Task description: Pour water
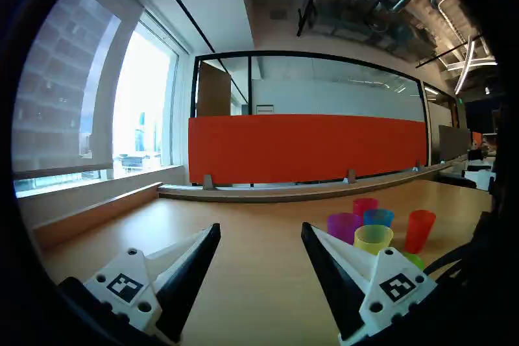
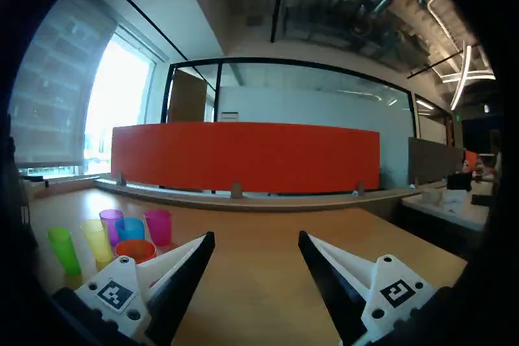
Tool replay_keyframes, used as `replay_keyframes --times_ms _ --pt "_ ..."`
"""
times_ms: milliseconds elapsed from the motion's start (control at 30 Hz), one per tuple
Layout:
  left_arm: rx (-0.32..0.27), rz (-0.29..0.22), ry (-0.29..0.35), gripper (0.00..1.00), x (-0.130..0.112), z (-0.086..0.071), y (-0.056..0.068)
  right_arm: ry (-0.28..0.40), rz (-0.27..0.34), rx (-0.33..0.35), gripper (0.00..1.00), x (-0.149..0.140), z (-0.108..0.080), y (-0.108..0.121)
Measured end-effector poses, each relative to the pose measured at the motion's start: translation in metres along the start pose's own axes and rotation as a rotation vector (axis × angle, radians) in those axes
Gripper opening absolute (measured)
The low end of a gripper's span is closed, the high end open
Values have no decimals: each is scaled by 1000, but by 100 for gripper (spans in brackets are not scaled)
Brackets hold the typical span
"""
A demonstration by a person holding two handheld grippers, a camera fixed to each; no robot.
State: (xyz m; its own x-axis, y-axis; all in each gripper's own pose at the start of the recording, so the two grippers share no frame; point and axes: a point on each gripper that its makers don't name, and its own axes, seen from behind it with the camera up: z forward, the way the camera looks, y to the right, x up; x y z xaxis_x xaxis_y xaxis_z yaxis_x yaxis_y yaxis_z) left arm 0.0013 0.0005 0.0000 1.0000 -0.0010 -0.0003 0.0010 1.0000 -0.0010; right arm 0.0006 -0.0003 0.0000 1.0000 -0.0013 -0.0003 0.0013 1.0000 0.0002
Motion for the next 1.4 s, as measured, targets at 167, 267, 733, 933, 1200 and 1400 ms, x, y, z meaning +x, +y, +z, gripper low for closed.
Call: replay_keyframes --times_ms 167,267,733,933,1200,1400 --pt "-17 -22 0 93 14 0 5 6 -21 5 100 12 0 -3" --pt "-30 -42 -1 92 22 0 8 9 -30 8 100 21 1 -5" --pt "-65 -35 -15 92 55 3 9 15 -34 26 100 58 7 -13" --pt "-63 -10 -8 93 71 6 6 6 -29 30 100 69 12 -13" --pt "-70 13 5 92 100 13 5 -10 3 36 100 90 19 -12" --pt "-80 42 14 92 123 19 6 -22 10 38 100 103 25 -11"
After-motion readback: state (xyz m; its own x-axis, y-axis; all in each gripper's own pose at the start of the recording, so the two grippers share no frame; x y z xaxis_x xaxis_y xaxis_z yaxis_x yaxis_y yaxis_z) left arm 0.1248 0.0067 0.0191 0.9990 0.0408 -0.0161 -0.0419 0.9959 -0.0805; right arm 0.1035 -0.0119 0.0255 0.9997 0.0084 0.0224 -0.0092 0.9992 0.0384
